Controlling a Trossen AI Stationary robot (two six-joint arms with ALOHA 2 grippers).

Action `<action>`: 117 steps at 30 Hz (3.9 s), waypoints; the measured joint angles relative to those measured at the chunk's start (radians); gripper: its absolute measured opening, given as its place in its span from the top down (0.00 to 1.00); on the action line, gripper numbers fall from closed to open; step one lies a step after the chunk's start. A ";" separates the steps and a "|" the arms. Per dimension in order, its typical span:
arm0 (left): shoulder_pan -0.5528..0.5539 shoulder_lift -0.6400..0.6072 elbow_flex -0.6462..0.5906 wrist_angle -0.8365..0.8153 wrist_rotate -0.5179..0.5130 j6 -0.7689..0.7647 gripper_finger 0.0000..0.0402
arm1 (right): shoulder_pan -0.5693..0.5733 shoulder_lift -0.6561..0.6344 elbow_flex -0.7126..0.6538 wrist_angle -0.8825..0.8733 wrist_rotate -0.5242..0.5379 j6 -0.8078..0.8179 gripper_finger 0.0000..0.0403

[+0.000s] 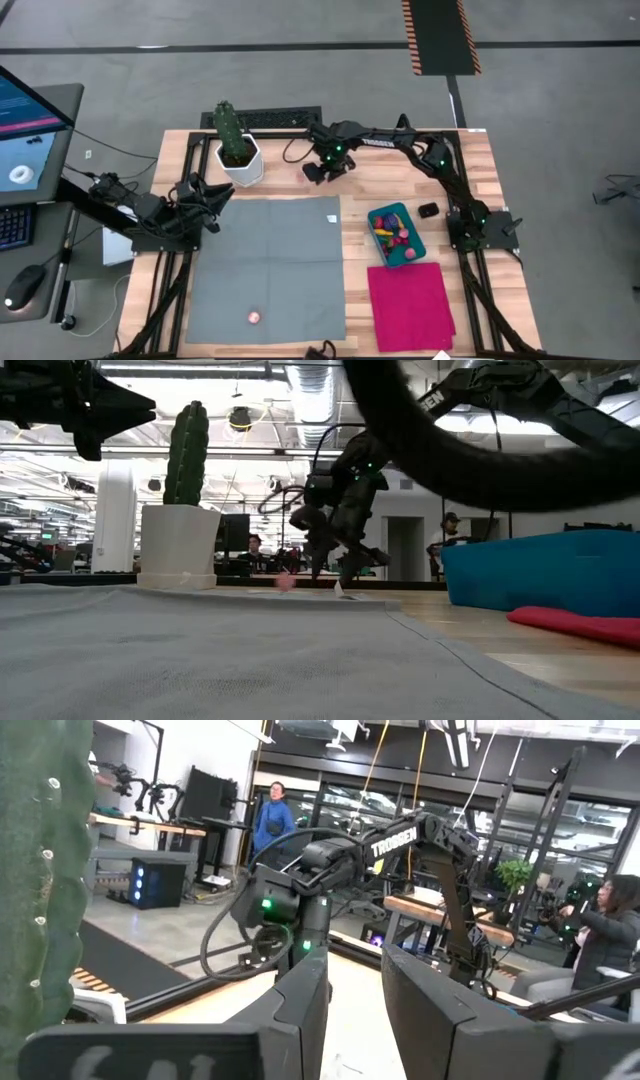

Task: Pick and placing Produce into tupperware
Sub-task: Put the pink peach into the blue bin

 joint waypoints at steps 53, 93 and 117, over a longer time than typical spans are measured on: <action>0.000 0.011 0.001 -0.060 0.192 -0.044 0.78 | 0.489 -1.272 -0.776 0.658 0.098 -0.532 0.62; 0.640 0.695 0.050 0.263 0.814 -0.306 0.78 | 0.564 -1.502 -1.750 1.584 0.181 -0.547 0.64; 0.673 0.882 0.117 0.349 0.886 -0.273 0.78 | 0.368 -2.105 -1.852 1.194 -0.112 -0.569 0.64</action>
